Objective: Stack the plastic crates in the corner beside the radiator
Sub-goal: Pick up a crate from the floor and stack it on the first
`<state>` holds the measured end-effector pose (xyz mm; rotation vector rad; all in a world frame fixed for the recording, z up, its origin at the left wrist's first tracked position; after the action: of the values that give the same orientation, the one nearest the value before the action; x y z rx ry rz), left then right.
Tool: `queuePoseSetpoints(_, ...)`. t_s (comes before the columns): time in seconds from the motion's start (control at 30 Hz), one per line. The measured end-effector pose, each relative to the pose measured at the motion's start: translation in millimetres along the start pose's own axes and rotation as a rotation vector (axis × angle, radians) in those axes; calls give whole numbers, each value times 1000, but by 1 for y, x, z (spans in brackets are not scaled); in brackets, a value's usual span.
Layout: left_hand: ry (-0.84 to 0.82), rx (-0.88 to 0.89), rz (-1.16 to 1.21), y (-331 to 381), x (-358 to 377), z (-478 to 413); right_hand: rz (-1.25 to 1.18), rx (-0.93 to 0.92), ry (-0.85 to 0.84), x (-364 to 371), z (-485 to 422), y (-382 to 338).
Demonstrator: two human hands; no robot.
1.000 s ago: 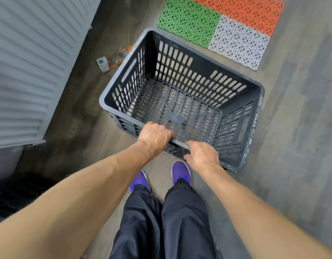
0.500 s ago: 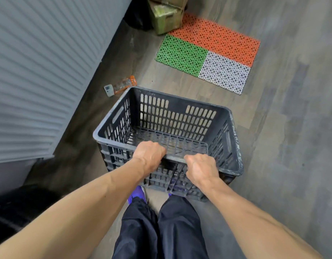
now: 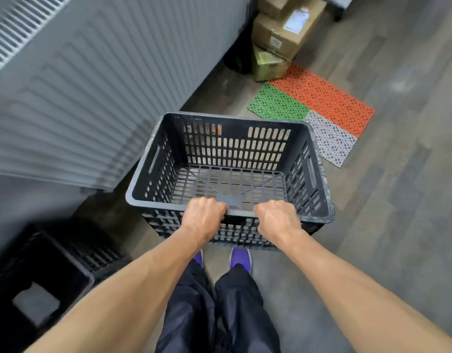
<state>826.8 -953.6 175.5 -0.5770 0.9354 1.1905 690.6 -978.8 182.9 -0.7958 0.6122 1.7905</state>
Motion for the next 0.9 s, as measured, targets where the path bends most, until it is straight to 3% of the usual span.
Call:
queuePoseSetpoints(0.37, 103, -246, 74, -60, 0, 114, 112, -287, -101, -28, 13, -109)
queuePoseSetpoints(0.9, 177, -518, 307, -114, 90, 301, 352, -630, 87, -4, 90, -291)
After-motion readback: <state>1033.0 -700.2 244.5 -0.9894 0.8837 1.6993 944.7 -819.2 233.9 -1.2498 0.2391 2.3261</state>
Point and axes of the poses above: each hand's wrist, its own z-axis away from the middle knuckle, its own x-axis out of the palm, y = z × x, the point moved 7 cm from there along -z, towards the middle knuckle, and after that the axes turned 9 degrees about x, right-handed, at the moved point
